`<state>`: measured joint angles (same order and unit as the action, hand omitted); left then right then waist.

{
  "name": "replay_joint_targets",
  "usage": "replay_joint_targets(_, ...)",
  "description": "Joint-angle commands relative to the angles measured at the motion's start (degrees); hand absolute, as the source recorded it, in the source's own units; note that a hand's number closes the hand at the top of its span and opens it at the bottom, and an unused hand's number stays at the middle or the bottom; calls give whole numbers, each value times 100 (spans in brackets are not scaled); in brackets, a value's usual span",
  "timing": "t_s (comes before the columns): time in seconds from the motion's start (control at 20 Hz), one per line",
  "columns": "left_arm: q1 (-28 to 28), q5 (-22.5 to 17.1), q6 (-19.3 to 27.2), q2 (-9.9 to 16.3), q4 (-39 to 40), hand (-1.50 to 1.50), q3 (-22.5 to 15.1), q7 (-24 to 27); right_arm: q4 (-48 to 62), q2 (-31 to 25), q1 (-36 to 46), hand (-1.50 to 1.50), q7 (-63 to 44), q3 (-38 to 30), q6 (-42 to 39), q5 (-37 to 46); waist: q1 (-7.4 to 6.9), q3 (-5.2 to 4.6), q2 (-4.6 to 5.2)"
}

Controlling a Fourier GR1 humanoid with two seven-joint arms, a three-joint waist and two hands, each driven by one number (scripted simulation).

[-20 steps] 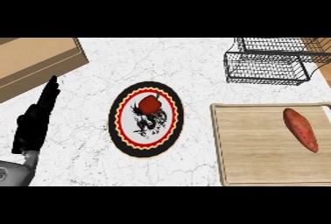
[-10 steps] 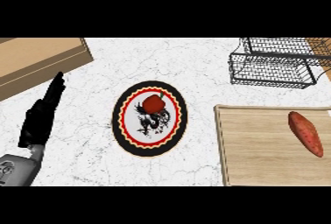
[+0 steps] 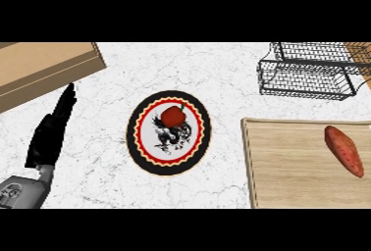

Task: Pick the sweet potato from the tray and place it in the tiered basket

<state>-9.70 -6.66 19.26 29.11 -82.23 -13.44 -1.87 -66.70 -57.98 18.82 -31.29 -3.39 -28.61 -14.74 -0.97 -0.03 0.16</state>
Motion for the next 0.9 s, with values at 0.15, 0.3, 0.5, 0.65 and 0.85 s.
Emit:
replay_joint_targets(0.15, -241, 16, -336, -32, 357, 0, 402, 31, 285, 443, 353, -150, -552, 397, -396, 438, 64, 1, -6)
replay_joint_targets(0.3, -210, 264, -293, -233, 292, 0, 382, -103, 545, 440, 506, -150, -487, 278, -630, 743, 66, 3, -9)
replay_joint_targets(0.5, 23, 136, -677, -125, 497, 0, 749, 361, -153, 692, 264, -150, -1098, 277, -554, 723, 109, -1, -21)
replay_joint_targets(0.65, -241, 421, -578, -330, 593, 0, 755, 214, -250, 950, 112, -150, -980, 246, -497, 986, 121, 0, -20)
replay_joint_targets(0.85, 396, 364, -770, -288, 104, 0, 913, 319, -856, 1008, -347, -150, -901, 91, -491, 1164, 113, 1, -32)
